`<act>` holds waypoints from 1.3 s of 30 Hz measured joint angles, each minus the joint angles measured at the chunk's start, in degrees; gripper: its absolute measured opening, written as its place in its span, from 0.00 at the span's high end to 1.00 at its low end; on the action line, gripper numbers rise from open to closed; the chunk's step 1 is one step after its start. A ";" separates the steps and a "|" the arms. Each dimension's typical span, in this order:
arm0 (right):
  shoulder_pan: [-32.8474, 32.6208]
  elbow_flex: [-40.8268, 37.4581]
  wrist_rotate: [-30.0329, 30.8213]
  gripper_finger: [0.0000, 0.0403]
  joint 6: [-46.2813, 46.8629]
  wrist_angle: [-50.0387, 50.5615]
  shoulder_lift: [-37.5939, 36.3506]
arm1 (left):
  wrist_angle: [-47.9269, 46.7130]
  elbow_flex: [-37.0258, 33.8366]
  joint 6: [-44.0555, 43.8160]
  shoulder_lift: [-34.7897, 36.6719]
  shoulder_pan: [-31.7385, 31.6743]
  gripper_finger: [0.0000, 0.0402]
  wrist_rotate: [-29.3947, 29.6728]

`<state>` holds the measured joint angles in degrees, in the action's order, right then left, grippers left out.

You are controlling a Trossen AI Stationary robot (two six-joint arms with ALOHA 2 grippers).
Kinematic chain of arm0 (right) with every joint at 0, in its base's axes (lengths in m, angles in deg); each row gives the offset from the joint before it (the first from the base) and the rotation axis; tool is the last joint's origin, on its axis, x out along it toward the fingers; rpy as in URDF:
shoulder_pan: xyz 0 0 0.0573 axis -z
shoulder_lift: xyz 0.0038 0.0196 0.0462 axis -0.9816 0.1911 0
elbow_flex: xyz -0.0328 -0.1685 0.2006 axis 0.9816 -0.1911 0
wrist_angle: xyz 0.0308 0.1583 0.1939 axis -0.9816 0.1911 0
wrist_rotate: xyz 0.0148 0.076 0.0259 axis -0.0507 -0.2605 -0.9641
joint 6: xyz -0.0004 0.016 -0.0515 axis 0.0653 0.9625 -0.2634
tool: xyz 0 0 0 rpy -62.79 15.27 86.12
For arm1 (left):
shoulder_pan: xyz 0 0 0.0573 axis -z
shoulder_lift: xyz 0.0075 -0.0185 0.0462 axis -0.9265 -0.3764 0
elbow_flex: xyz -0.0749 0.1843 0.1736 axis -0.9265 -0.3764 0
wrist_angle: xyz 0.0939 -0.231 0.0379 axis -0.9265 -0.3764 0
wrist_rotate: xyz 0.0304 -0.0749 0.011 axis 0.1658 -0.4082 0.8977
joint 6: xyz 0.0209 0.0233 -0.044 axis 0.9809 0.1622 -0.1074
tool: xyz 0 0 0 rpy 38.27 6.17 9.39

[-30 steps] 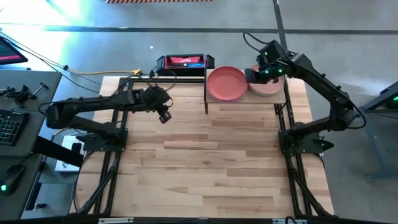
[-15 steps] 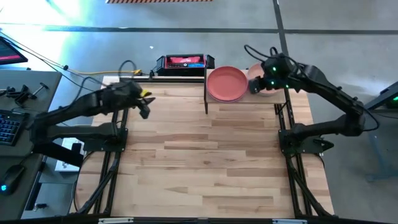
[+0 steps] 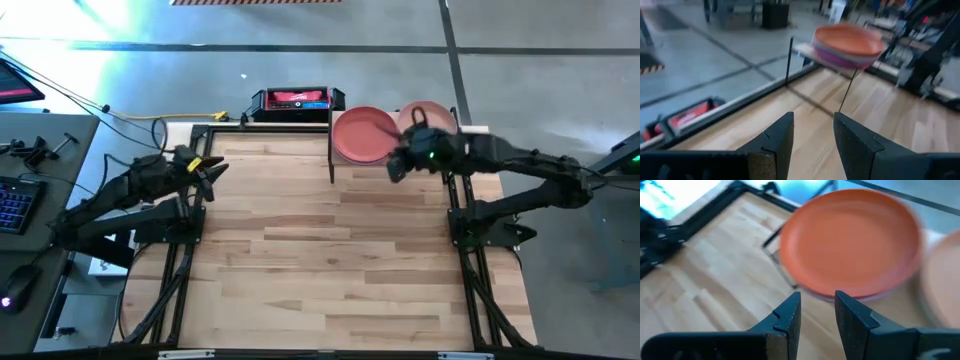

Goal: Place and stack plates onto a shelf
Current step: Return to Home Position

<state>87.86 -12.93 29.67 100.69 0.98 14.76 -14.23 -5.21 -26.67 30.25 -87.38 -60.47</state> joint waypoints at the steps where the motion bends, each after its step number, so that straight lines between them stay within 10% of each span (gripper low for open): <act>1: -0.82 -1.97 -0.12 0.76 0.00 -2.58 -0.33 | 0.93 -0.75 0.45 1.47 0.00 0.68 -0.22; 24: -7.85 -33.59 -5.92 0.76 -4.57 -46.09 -7.85 | 20.65 -21.66 7.65 10.37 0.02 0.68 -8.54; 39: -10.07 -39.85 -7.20 0.76 -9.87 -51.01 -16.59 | 36.46 -30.07 10.52 10.01 0.01 0.68 -10.36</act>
<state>77.79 -52.78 22.46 90.82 -50.02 -1.83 22.23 -35.27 -16.15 40.26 -87.37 -70.84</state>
